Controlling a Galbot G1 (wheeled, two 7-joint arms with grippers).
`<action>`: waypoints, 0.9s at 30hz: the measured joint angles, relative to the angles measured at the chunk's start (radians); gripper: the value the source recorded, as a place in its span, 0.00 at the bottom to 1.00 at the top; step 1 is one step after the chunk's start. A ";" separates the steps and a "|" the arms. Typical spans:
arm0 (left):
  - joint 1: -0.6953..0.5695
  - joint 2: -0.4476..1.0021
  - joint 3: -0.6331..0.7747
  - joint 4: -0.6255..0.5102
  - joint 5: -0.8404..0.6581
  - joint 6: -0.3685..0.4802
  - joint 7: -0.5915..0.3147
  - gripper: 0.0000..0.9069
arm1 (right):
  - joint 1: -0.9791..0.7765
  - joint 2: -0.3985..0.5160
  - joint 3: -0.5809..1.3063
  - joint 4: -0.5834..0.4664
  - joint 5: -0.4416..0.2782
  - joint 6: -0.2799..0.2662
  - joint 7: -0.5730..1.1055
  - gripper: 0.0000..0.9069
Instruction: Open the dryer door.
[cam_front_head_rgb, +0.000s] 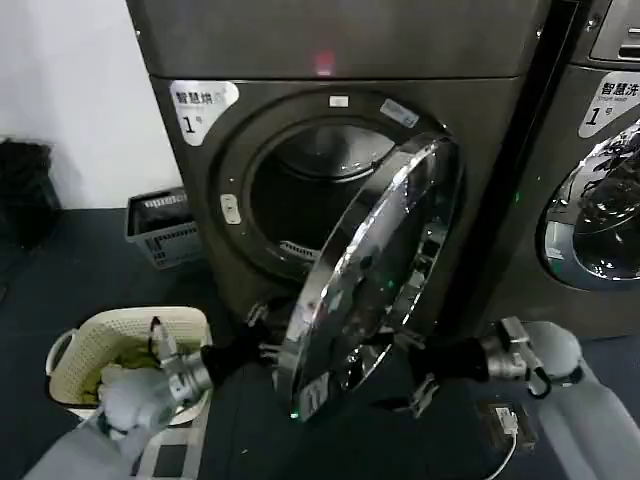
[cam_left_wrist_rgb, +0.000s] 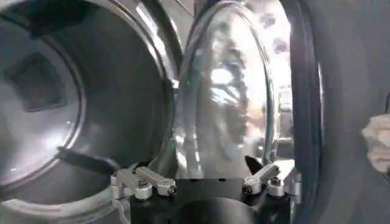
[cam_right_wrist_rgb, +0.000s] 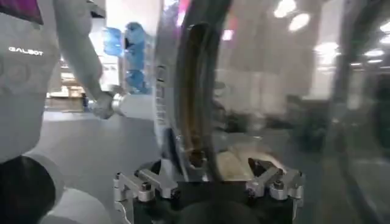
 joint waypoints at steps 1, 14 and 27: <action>-0.010 0.001 0.015 0.001 -0.001 -0.001 0.007 1.00 | -0.013 0.000 0.021 -0.003 0.000 0.000 0.000 1.00; -0.143 -0.028 0.209 0.018 0.022 -0.010 0.038 1.00 | -0.159 0.019 0.407 -0.091 0.041 0.009 0.026 1.00; -0.268 -0.095 0.392 0.058 0.042 -0.014 0.034 1.00 | -0.210 0.032 0.795 -0.168 0.066 0.023 0.163 1.00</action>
